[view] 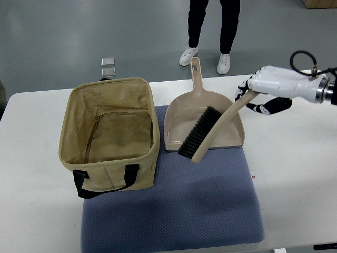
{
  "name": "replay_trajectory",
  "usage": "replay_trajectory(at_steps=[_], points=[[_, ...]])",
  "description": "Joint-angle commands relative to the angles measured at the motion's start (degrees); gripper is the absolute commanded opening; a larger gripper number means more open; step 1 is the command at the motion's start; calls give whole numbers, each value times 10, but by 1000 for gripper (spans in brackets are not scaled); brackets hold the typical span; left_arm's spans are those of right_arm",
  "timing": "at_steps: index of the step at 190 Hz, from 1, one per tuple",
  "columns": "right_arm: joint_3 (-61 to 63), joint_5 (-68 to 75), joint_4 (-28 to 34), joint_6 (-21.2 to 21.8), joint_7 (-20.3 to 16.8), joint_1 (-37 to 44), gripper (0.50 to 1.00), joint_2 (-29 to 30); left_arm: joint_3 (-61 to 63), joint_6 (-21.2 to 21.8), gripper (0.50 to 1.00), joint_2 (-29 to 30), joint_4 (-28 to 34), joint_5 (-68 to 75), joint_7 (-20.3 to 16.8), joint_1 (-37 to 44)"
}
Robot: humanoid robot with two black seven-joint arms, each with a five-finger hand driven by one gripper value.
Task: Put pink broom in yellow bag with right hand
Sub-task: 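Lift the brush with the right hand and swing it over the tan bag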
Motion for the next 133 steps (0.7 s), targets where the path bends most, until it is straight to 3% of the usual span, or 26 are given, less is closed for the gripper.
replay_trajectory(at_steps=[1,45,81,133], points=[[-1,15,-18,9,0,45,500,-5,0,0,1000,0,0,0,0,0],[-1,31,-73,44,0,133,500,12,0,-1,1000,0,0,0,0,0],[0,29,-124,54,0,182,500,87,0,0,1000,0,0,0,0,0],[-2,19,-142,54,-4,203,500,196,0,-1,1000,0,0,0,0,0]])
